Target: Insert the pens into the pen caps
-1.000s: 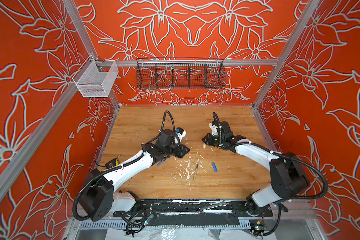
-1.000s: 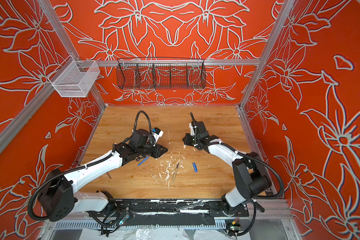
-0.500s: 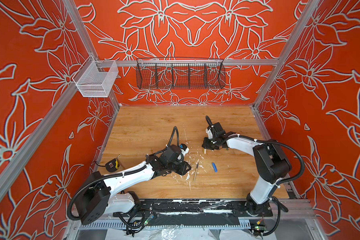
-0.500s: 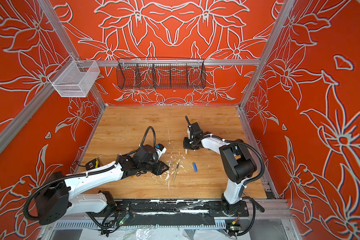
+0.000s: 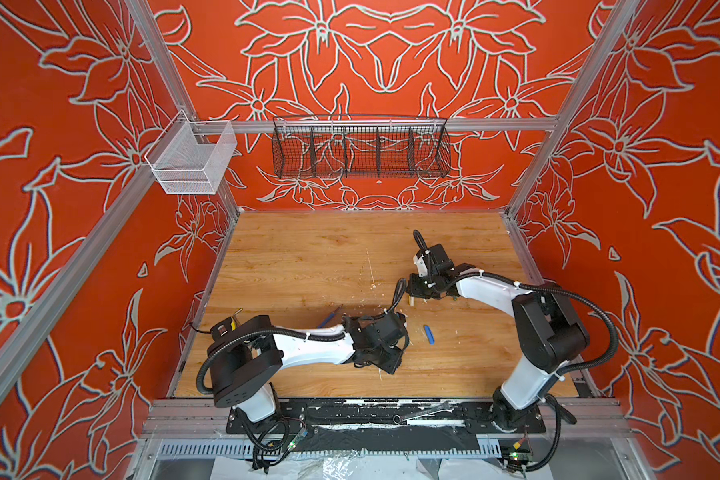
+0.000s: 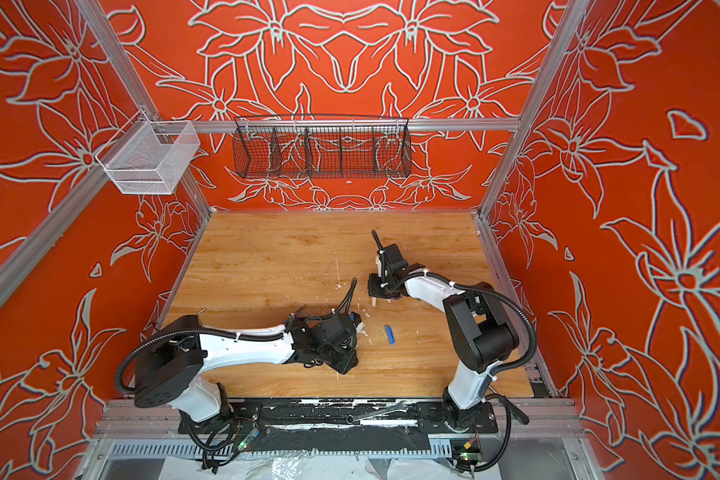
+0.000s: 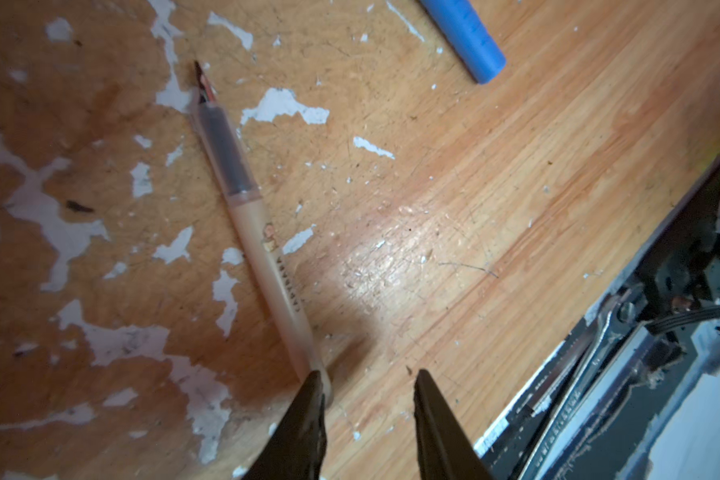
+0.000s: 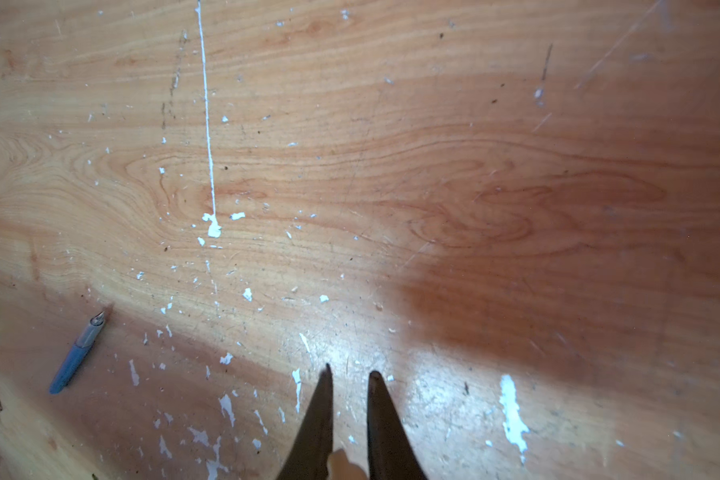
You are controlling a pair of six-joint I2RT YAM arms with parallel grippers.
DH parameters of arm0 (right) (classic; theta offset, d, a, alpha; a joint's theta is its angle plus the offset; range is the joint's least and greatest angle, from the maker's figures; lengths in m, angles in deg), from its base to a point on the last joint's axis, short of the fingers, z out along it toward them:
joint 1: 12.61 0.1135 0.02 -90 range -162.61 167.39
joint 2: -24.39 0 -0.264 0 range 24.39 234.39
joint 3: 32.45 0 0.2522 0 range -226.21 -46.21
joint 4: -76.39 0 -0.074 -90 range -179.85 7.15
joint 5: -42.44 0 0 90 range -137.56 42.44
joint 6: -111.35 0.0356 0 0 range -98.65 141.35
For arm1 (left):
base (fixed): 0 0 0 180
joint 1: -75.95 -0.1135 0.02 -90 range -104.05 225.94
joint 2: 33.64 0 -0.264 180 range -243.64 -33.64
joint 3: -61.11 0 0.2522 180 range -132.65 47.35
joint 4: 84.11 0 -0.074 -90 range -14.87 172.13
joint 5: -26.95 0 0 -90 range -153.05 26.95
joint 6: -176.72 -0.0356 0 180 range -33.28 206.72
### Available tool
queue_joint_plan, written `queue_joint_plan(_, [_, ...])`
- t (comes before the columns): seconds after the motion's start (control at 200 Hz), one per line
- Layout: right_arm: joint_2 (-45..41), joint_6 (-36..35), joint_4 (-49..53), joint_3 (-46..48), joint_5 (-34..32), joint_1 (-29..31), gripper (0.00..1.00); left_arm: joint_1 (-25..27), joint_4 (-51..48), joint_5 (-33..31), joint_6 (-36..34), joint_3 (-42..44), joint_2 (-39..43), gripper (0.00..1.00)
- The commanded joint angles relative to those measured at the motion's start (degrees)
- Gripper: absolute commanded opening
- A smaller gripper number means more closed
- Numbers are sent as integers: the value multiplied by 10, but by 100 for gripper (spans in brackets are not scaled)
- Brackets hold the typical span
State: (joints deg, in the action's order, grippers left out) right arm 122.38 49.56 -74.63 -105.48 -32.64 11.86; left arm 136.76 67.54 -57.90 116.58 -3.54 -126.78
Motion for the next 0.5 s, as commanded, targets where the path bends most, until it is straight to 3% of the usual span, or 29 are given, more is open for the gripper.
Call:
queue_joint_plan(0.0, [-24,-7,10,14,-20,2,5,3,-41,-33,17,-11,-15,35])
queue_joint_plan(0.495, [-45,-2,1,30,-16,2,5,15,-82,-52,35,-21,-43,34])
